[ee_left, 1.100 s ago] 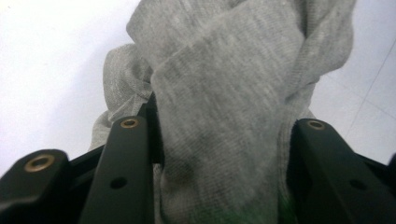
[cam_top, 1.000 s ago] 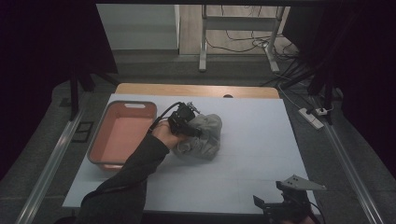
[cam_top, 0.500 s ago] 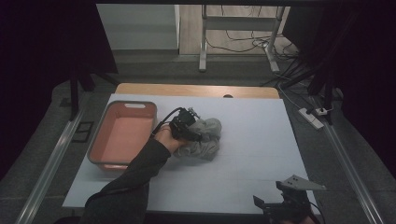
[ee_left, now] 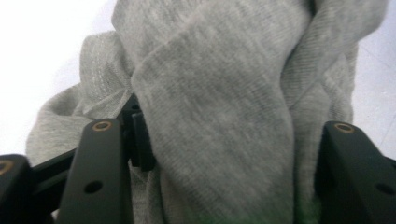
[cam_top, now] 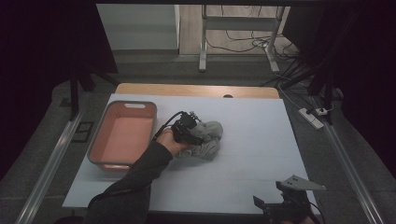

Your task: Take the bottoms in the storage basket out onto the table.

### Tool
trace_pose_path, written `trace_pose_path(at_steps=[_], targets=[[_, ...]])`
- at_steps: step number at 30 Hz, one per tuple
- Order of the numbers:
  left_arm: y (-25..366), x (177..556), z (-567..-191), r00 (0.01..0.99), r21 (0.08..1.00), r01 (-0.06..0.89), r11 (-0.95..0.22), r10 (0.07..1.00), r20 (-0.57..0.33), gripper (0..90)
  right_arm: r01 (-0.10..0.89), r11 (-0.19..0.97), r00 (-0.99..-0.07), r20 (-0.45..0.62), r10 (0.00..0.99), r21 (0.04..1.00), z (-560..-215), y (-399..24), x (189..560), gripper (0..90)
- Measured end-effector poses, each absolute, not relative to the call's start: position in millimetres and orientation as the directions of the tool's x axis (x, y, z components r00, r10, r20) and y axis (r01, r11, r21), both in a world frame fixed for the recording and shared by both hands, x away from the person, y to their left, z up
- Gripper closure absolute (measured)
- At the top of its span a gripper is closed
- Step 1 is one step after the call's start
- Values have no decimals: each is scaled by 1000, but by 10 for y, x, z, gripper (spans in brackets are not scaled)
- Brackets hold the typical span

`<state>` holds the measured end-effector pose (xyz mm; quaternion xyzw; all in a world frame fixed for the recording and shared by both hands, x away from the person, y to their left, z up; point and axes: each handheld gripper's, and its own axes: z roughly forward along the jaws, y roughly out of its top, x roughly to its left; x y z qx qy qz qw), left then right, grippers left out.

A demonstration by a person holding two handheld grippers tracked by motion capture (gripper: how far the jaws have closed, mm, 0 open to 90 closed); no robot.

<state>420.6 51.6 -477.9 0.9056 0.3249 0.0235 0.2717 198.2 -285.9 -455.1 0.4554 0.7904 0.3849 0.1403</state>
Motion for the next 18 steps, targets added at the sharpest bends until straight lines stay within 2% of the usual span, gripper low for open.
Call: trace_pose_path(at_steps=[3, 18], targets=[[486, 4196, -4829, 797, 494, 565, -661, 592, -120, 366, 613, 292, -547, 128, 827, 734, -4552, -2858, 1985, 8], [460, 4213, -4824, 795, 477, 569, -670, 596, -112, 239, 615, 292, -547, 129, 827, 732, -4554, -2858, 1987, 8]])
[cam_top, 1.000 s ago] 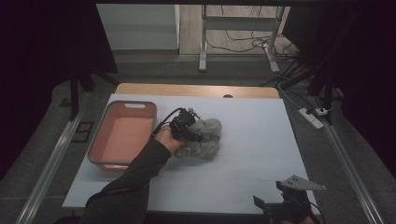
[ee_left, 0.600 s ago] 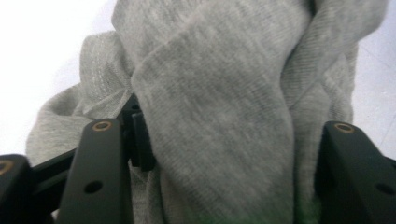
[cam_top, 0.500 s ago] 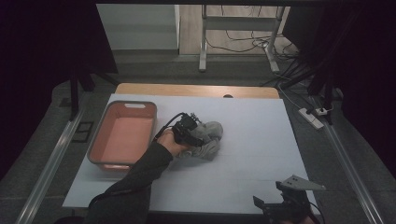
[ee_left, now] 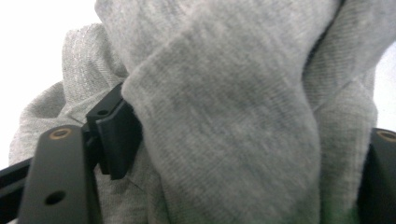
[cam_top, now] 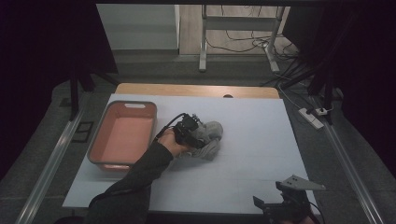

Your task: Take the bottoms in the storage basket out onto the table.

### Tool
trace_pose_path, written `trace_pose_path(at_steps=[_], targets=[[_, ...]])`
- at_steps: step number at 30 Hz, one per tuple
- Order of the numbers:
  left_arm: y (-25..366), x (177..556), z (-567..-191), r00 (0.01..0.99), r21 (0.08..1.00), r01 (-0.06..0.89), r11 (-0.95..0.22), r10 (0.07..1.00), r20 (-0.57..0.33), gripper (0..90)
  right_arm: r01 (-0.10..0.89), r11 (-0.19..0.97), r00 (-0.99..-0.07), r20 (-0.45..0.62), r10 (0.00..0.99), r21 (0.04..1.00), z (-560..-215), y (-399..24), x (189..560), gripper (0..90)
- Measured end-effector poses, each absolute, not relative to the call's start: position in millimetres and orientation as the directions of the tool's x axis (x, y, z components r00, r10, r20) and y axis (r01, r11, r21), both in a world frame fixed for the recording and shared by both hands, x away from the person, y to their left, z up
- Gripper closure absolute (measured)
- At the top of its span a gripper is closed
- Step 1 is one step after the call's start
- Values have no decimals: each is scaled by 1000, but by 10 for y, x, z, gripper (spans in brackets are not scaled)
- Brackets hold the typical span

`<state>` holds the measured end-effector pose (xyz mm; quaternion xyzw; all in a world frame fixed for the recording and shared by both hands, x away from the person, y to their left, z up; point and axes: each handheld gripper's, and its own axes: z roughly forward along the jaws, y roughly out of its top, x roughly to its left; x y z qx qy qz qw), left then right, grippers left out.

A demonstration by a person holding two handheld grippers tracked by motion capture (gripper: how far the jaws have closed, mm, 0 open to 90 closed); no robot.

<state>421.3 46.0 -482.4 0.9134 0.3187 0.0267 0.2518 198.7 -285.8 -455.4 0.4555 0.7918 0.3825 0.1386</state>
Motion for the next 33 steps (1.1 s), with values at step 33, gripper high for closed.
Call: trace_pose_path(at_steps=[33], targets=[[565, 4128, -4681, 825, 585, 506, -634, 554, -113, 0, 618, 288, -549, 139, 824, 731, -4557, -2860, 1994, 8]])
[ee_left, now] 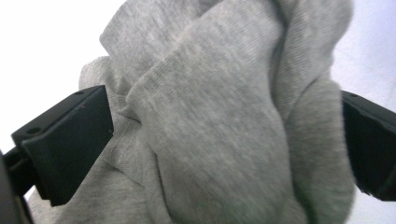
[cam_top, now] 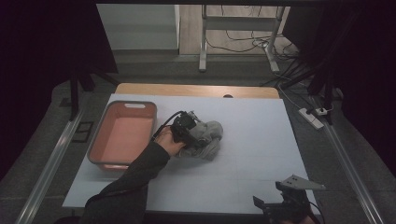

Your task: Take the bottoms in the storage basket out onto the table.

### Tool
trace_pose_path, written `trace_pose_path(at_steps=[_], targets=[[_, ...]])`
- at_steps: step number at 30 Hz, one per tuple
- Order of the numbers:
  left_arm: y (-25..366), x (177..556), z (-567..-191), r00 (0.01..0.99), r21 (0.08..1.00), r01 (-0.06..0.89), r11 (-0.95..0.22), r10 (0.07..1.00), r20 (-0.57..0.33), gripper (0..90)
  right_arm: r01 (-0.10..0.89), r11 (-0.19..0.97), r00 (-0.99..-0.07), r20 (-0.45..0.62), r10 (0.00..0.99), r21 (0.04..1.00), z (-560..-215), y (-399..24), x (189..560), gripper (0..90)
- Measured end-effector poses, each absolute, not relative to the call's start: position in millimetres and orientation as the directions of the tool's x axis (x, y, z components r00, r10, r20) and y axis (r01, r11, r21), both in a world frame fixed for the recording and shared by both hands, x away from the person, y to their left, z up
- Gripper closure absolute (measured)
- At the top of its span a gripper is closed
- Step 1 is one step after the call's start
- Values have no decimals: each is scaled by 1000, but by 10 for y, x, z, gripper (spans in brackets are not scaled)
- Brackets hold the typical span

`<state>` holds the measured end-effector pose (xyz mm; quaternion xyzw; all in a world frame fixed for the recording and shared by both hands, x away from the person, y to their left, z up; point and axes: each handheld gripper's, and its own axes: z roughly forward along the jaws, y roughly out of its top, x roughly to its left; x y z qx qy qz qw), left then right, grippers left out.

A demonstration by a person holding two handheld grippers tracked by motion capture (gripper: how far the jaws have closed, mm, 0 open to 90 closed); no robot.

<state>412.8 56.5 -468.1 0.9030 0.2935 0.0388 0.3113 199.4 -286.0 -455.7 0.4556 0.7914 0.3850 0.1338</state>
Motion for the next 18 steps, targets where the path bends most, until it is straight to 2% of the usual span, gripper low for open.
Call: trace_pose_path(at_steps=[12, 18], targets=[[618, 4085, -4564, 844, 625, 473, -621, 524, -117, 0, 619, 288, -549, 140, 824, 731, -4558, -2860, 1996, 8], [637, 4063, -4504, 847, 646, 474, -599, 511, -148, 0, 619, 288, -549, 140, 824, 731, -4557, -2860, 1995, 8]])
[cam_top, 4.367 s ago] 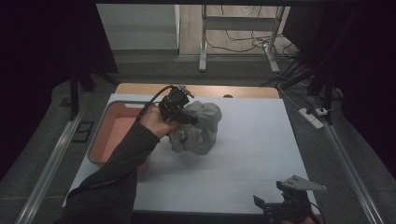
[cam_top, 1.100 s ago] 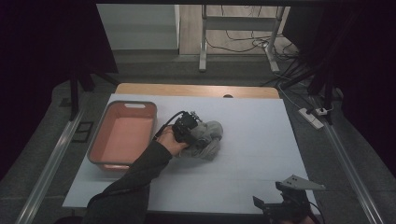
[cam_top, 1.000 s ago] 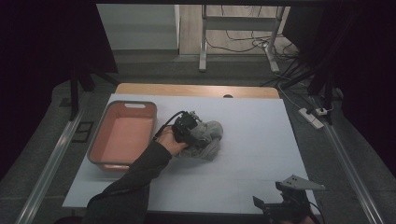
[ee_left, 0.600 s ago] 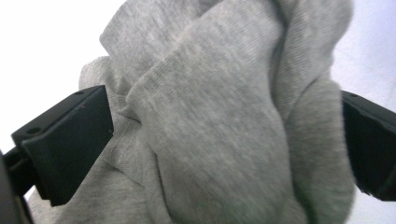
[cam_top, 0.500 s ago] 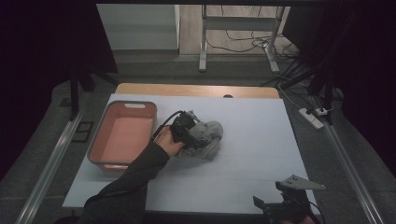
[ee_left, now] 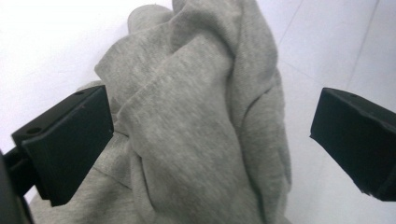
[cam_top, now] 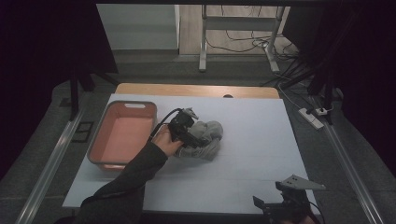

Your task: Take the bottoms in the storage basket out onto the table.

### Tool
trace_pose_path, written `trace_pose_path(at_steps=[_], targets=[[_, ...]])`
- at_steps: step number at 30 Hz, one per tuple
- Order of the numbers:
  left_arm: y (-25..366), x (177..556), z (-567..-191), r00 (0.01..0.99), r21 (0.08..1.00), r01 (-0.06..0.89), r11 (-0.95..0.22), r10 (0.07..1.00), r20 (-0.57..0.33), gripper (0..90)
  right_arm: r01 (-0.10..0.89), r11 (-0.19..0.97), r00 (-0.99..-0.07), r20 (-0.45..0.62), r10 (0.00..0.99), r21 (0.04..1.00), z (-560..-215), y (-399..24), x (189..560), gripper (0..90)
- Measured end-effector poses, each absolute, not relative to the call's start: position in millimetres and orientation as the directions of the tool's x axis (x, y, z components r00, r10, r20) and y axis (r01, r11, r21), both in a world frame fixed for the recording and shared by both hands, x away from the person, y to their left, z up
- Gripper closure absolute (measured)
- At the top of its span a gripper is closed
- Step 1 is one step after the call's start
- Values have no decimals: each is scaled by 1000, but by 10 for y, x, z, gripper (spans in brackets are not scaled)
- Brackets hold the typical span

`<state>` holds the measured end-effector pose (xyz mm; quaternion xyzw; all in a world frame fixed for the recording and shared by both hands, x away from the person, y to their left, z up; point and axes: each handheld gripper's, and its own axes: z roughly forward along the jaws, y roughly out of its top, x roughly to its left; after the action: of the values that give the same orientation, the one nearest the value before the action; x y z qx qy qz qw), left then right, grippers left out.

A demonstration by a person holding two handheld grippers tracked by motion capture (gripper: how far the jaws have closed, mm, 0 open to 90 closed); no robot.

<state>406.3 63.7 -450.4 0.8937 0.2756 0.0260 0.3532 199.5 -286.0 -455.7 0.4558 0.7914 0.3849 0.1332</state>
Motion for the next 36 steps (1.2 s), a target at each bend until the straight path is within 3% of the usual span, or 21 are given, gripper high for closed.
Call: trace_pose_path(at_steps=[36], targets=[[881, 3866, -4402, 878, 691, 412, -594, 462, -126, 0, 621, 297, -550, 133, 825, 725, -4558, -2849, 1993, 8]])
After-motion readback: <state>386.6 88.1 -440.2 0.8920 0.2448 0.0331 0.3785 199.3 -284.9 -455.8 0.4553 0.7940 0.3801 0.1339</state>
